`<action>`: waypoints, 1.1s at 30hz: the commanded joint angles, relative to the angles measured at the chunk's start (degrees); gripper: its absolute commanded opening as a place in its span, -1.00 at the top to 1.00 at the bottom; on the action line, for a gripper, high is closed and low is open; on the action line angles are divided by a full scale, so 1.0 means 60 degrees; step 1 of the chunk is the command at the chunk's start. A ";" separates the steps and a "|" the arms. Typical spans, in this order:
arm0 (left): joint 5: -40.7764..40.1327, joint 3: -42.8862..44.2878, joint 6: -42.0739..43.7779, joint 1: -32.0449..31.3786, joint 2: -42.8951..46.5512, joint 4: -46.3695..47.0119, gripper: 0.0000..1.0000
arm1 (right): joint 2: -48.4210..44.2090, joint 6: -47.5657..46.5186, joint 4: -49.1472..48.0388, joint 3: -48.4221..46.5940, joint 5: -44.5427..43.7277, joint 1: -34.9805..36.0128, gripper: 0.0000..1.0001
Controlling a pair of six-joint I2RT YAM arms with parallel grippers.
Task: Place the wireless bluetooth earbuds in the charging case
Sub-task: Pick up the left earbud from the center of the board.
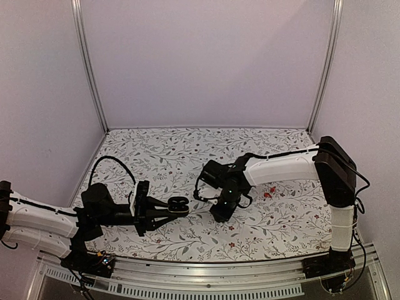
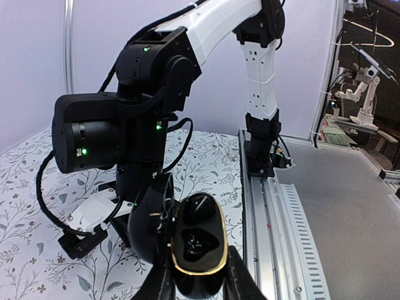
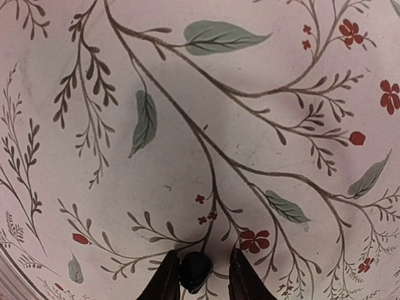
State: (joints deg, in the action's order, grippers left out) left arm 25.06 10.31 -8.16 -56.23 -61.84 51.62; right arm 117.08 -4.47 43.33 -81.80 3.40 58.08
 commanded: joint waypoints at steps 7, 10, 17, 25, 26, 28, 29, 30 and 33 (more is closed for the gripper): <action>0.0002 -0.0158 0.0071 0.0142 0.0100 0.0244 1.00 | 0.0329 -0.0004 0.0297 -0.0283 0.0007 -0.0027 0.61; 0.0016 -0.0130 0.0088 0.0136 0.0071 0.0231 1.00 | 0.0265 0.0032 0.0245 -0.0268 -0.0091 -0.0027 0.65; -0.0044 -0.0121 0.0072 0.0141 0.0081 0.0227 1.00 | -0.0304 0.0173 -0.0463 -0.0042 -0.0112 -0.0027 0.73; -0.0193 -0.0110 0.0071 0.0142 0.0098 0.0214 1.00 | -0.1246 0.0358 -0.1464 0.0532 -0.0324 -0.0124 0.79; -0.0222 -0.0118 0.0081 0.0146 0.0098 0.0208 1.00 | -0.1334 0.0391 -0.1577 0.0608 -0.0391 -0.0140 0.80; -0.0287 -0.0125 0.0058 0.0146 0.0097 0.0215 1.00 | -0.1700 0.0457 -0.1856 0.0762 -0.0505 -0.0183 0.81; -0.0327 -0.0125 0.0052 0.0147 0.0088 0.0238 1.00 | -0.1854 0.0486 -0.2056 0.0866 -0.0746 -0.0199 0.82; -0.0355 -0.0121 0.0045 0.0160 0.0072 0.0242 1.00 | -0.2188 0.0561 -0.2295 0.1005 -0.0851 -0.0223 0.82; -0.0376 -0.0092 -0.0092 0.0196 0.0043 0.0303 1.00 | -0.3027 0.0697 -0.3341 0.1565 -0.0934 -0.0286 0.83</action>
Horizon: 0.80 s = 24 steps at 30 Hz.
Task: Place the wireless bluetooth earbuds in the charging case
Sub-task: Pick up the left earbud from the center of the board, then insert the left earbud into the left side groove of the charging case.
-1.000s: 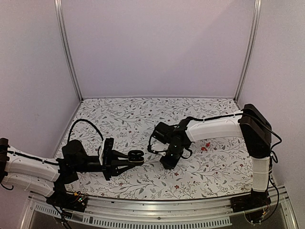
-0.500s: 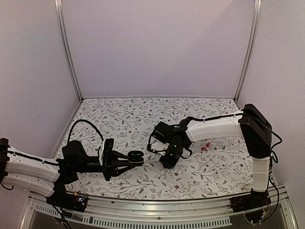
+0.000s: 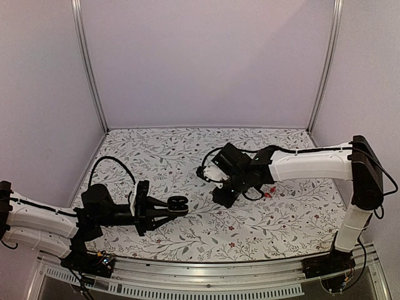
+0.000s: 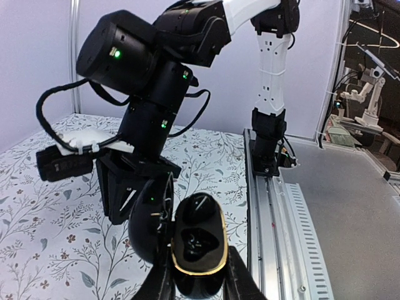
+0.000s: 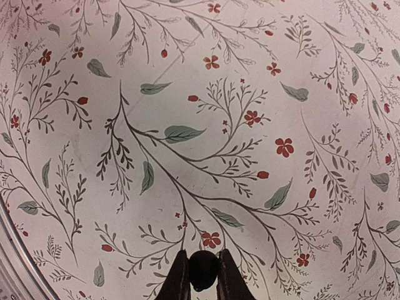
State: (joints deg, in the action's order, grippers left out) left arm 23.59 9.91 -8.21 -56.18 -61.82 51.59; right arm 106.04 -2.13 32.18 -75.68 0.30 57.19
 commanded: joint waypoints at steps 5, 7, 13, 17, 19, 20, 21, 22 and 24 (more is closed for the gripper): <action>0.0008 0.0158 -0.0301 0.0320 -0.0153 0.0350 1.00 | -0.3201 0.0311 -0.3442 0.1253 -0.0296 -0.0186 0.82; 0.0071 0.0280 -0.0402 0.0338 -0.0218 0.0334 1.00 | -0.3797 0.0297 -0.4116 0.1502 -0.0159 -0.0186 0.82; 0.0128 0.0645 -0.0659 0.0359 -0.0364 0.0359 1.00 | -0.5138 0.0004 -0.5973 0.2251 0.1014 -0.0066 0.82; 0.0382 0.0923 -0.0860 0.0365 -0.0542 0.0464 1.00 | -0.5485 -0.0510 -0.6798 0.2634 0.1479 0.0403 0.82; 0.0611 0.1074 -0.0912 0.0362 -0.0639 0.0480 1.00 | -0.5507 -0.0802 -0.7060 0.2697 0.1657 0.0612 0.82; 0.0695 0.1122 -0.0917 0.0365 -0.0670 0.0540 1.00 | -0.5514 -0.0901 -0.7175 0.2740 0.1775 0.0725 0.82; 0.0771 0.1143 -0.0928 0.0362 -0.0688 0.0629 1.00 | -0.5526 -0.1030 -0.7312 0.2786 0.1838 0.0897 0.82; 0.0821 0.1133 -0.0917 0.0367 -0.0716 0.0752 1.00 | -0.5536 -0.1105 -0.7451 0.2857 0.1902 0.1002 0.81; 0.0955 0.1180 -0.0837 0.0369 -0.0765 0.0827 1.00 | -0.5558 -0.1222 -0.7681 0.2965 0.2145 0.1177 0.81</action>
State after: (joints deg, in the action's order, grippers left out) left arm 26.61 15.42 -13.02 -54.92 -65.73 53.39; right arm 73.78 -6.35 -8.03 -59.07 9.21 62.11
